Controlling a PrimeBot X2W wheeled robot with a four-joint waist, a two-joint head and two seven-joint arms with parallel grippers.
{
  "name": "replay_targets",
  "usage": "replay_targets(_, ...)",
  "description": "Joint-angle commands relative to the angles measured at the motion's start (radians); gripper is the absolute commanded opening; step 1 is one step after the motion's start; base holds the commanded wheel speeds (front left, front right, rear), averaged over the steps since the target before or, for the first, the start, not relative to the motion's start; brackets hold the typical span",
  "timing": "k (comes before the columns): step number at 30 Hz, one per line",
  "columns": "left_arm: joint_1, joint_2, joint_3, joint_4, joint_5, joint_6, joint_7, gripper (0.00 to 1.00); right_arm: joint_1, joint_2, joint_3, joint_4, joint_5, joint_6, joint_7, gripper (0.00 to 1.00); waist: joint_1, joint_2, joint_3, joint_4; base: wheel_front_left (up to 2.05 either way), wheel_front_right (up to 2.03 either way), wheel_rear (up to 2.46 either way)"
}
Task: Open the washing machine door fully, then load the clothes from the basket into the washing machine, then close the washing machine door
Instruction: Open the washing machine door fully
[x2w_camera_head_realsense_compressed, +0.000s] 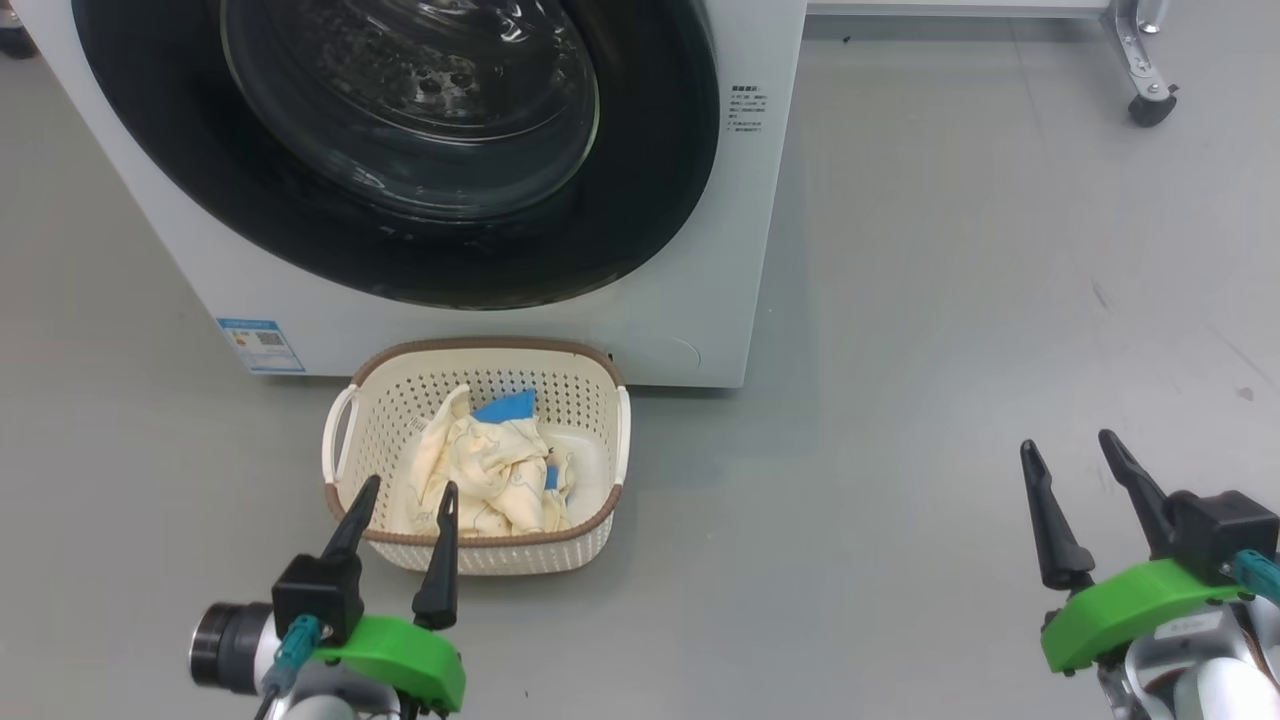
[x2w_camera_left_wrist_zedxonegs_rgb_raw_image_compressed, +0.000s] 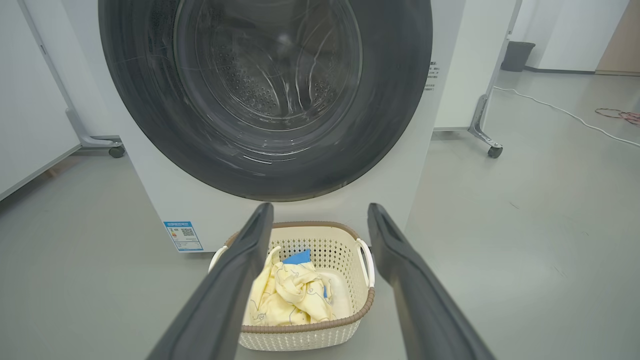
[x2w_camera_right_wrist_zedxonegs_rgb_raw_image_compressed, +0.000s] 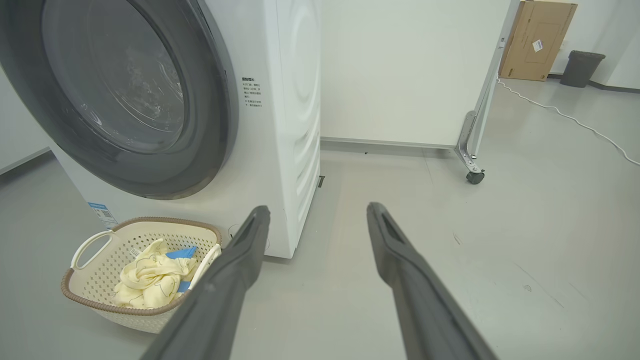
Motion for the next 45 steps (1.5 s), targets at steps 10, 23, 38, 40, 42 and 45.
replay_targets(10, -0.053, 0.016, 0.041, -0.042, 0.015, -0.006, -0.014, 1.00, -0.051, -0.015, 0.015, -0.041, 0.005, 0.003, -0.014, 1.00, 0.0000, 0.0000, 0.031, 0.004, 0.00, 0.00, 0.00)
replay_targets(23, -0.113, 0.005, 0.054, -0.081, 0.039, -0.017, -0.014, 1.00, -0.161, -0.015, -0.050, -0.044, 0.040, 0.003, -0.023, 1.00, 0.0000, 0.0000, 0.144, 0.051, 0.00, 0.00, 0.00)
replay_targets(38, -0.177, -0.021, 0.102, -0.162, 0.088, -0.070, -0.014, 1.00, -0.526, -0.015, -0.068, 0.121, 0.447, 0.003, -0.049, 0.00, 0.0000, 0.0000, 0.281, 0.087, 0.00, 0.00, 0.00)
replay_targets(40, -0.183, -0.025, 0.107, -0.166, 0.097, -0.076, -0.014, 1.00, -0.576, -0.015, -0.060, 0.151, 0.534, 0.003, -0.040, 0.00, 0.0000, 0.0000, 0.295, 0.091, 0.00, 0.00, 0.00)
replay_targets(42, -0.191, -0.031, 0.112, -0.167, 0.104, -0.082, -0.014, 1.00, -0.629, -0.015, -0.057, 0.184, 0.668, 0.003, -0.012, 0.00, 0.0000, 0.0000, 0.314, 0.096, 0.00, 0.00, 0.00)
replay_targets(45, -0.206, -0.040, 0.119, -0.172, 0.113, -0.093, -0.014, 1.00, -0.714, -0.015, -0.063, 0.232, 0.873, 0.003, 0.052, 0.00, 0.0000, 0.0000, 0.343, 0.104, 0.00, 0.00, 0.00)
